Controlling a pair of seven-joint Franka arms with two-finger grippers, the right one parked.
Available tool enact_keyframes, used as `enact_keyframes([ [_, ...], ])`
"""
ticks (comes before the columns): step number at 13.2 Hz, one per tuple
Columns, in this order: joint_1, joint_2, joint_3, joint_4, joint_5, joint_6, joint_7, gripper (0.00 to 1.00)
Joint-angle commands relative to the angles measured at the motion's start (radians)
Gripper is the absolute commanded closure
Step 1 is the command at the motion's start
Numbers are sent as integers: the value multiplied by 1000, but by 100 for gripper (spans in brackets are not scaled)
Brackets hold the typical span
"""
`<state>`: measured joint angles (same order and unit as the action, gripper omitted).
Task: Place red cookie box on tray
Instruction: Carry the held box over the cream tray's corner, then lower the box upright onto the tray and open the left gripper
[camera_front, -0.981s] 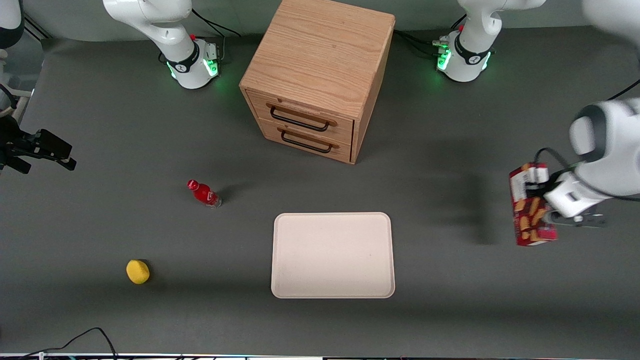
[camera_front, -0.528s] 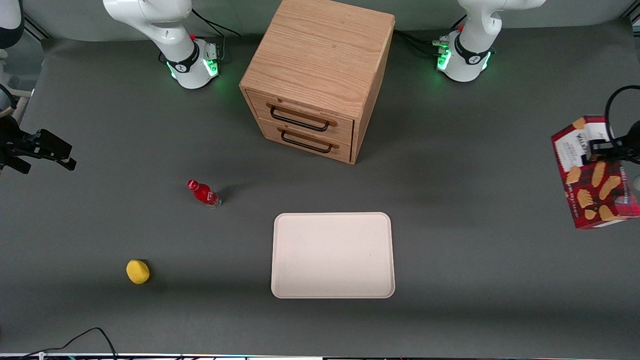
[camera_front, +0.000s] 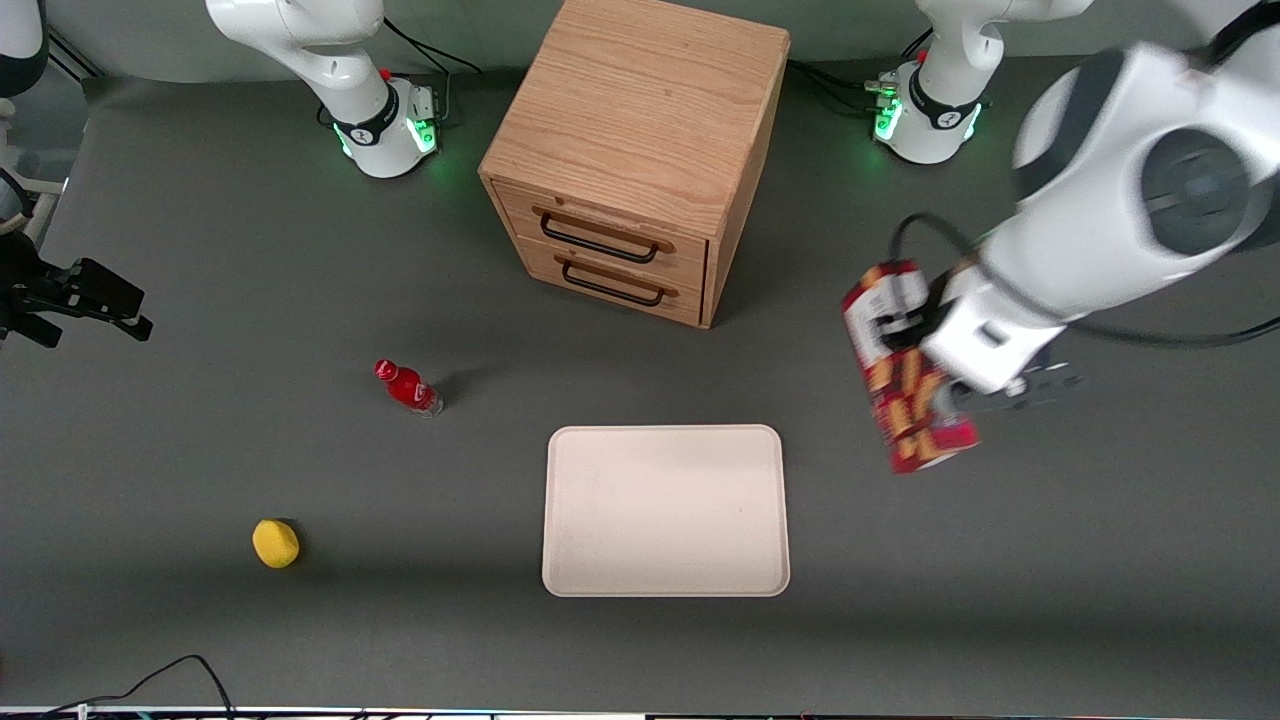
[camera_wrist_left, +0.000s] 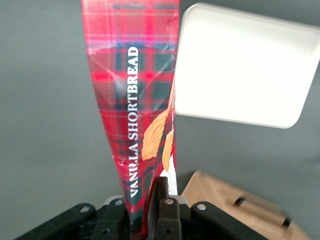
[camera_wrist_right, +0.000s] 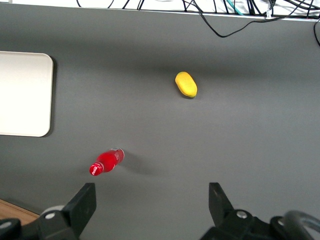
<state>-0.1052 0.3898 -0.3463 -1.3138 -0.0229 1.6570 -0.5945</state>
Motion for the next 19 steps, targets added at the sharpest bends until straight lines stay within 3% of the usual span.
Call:
enact_keyframes([
  [1, -19, 203, -80, 39, 104, 220, -89, 100],
  [5, -59, 380, -88, 22, 234, 458, -97, 100],
  [9, -64, 435, -88, -19, 351, 511, -100, 100],
  [10, -67, 445, -86, -19, 366, 511, -99, 62],
  [11, -67, 449, -86, -19, 377, 511, -99, 1],
  [15, -36, 393, -95, -7, 348, 396, -90, 0],
  [19, -2, 143, -36, 18, 178, 108, -26, 0],
])
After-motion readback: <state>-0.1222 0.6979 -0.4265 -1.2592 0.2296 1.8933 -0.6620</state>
